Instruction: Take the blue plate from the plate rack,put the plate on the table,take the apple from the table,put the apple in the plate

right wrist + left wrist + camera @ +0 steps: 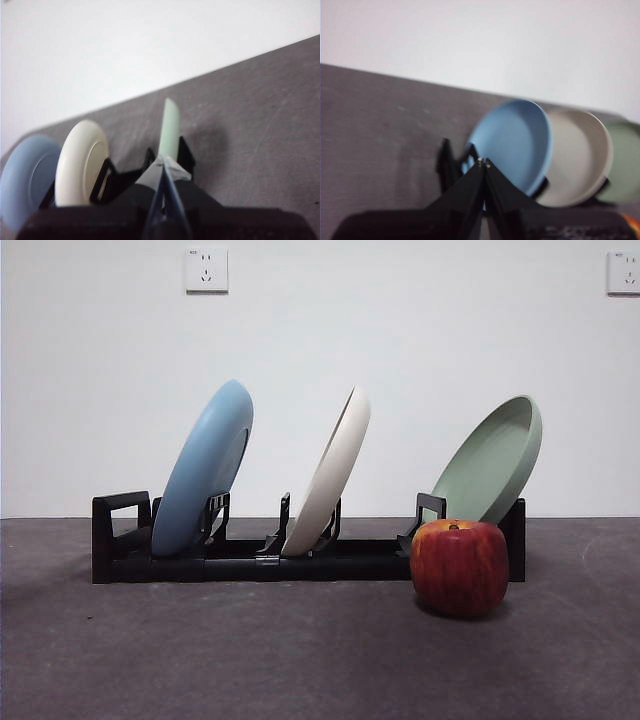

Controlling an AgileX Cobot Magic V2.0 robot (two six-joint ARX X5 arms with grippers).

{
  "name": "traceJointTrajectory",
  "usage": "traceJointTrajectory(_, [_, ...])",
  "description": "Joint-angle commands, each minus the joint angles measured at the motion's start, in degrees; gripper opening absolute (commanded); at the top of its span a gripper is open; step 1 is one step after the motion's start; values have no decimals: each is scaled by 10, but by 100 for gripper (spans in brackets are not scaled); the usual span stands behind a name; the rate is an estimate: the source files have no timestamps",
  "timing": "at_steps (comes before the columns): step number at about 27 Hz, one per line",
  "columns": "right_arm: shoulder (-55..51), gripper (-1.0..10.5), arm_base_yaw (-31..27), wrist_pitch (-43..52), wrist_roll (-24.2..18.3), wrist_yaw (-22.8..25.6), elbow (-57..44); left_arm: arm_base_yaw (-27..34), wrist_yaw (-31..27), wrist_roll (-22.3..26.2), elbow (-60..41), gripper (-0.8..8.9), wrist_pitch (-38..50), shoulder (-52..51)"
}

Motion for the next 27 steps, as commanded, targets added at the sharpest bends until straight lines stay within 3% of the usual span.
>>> traceJointTrajectory(1, [66,-1,1,-45,-63,-28,62,1,50,45,58,-4,-33,70])
traceJointTrajectory(6, [169,33,1,-123,-127,-85,150,1,136,57,146,30,-81,177])
traceJointTrajectory(10, [224,344,1,-129,-130,-105,176,0,177,48,180,367,-78,230])
traceJointTrajectory(11, [232,418,1,-129,-130,-105,178,-1,177,32,183,409,-77,237])
traceJointTrajectory(13, [244,513,1,-129,-127,-105,178,-7,182,4,186,409,-69,252])
traceJointTrajectory(18, [249,504,1,-129,-124,-105,178,-33,207,-5,205,409,-45,295])
traceJointTrajectory(22, [249,504,1,-129,-124,-105,178,-83,196,24,309,408,-74,399])
traceJointTrajectory(25, [249,504,1,-129,-124,-105,178,-123,123,90,413,408,-153,495])
traceJointTrajectory(27, [249,504,1,-129,-124,-105,178,-142,72,108,462,408,-180,551])
